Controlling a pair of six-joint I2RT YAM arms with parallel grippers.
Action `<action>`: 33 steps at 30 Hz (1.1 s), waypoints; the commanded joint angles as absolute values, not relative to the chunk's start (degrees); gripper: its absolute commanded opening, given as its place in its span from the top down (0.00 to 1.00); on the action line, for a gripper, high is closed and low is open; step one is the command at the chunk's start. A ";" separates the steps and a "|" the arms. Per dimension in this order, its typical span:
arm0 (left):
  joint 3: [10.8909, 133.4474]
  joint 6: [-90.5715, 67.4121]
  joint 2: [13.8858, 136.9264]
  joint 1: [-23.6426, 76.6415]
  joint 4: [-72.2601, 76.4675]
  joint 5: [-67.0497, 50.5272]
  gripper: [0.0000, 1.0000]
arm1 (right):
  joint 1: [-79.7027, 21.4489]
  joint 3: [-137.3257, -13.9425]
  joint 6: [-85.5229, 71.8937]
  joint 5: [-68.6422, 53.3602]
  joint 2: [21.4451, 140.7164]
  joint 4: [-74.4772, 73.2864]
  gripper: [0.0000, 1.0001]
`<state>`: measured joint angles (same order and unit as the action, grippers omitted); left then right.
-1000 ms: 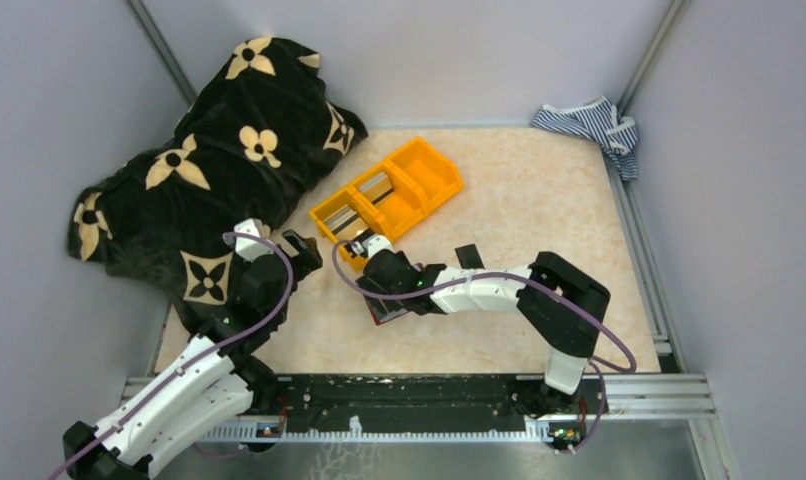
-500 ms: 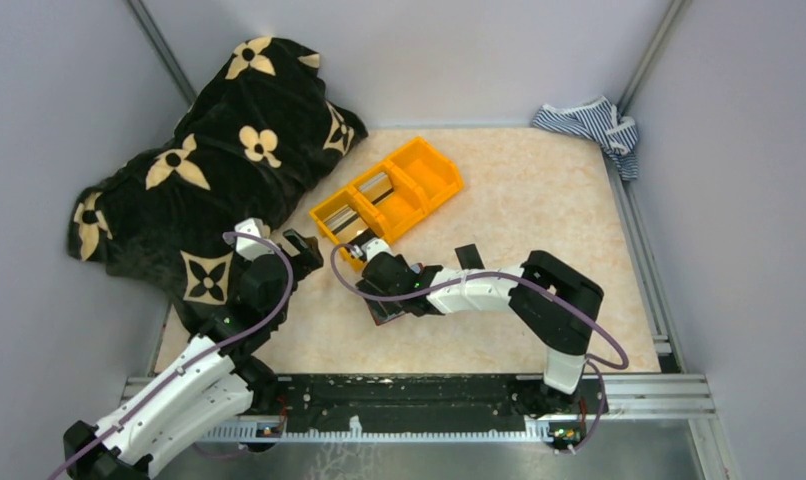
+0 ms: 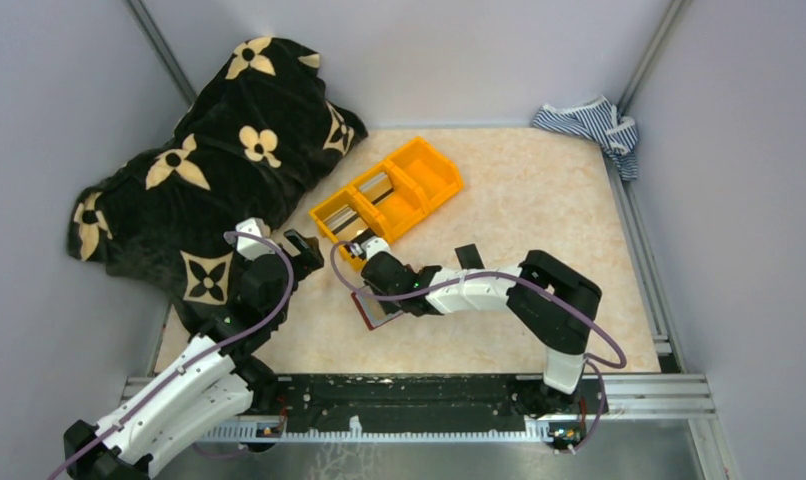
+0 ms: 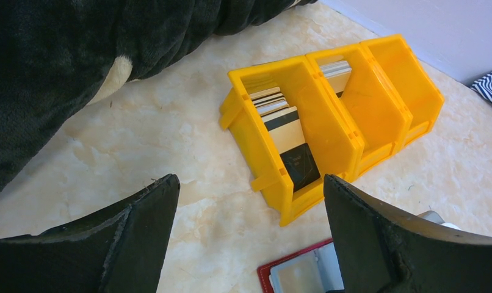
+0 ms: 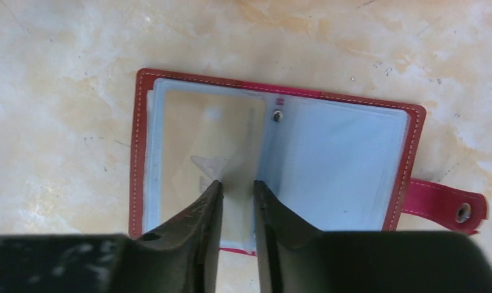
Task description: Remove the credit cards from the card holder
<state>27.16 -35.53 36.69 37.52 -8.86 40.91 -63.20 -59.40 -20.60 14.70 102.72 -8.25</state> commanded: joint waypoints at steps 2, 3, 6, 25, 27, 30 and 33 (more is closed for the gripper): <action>26.38 -34.61 36.21 37.62 -7.21 40.56 0.07 | -63.30 -59.26 -22.30 13.69 102.92 -8.93 0.89; 26.37 -34.56 36.21 37.62 -7.14 40.59 0.07 | -63.21 -59.20 -22.51 13.72 102.95 -8.96 0.94; 26.31 -34.54 36.15 37.62 -7.17 40.39 0.07 | -62.87 -58.79 -22.83 13.48 102.80 -9.03 1.00; 25.38 -33.47 35.73 37.63 -5.86 38.28 0.07 | -65.08 -63.14 -20.42 17.19 101.69 -12.20 0.42; 25.13 -33.32 35.66 37.69 -5.62 38.13 0.07 | -65.19 -63.11 -20.39 17.08 101.48 -12.13 0.41; 24.81 -33.18 35.82 37.64 -5.09 37.87 0.08 | -65.39 -63.19 -20.01 16.97 101.01 -11.85 0.40; 24.73 -32.96 35.99 37.63 -4.69 37.54 0.08 | -65.40 -63.81 -19.86 16.78 101.82 -11.97 0.39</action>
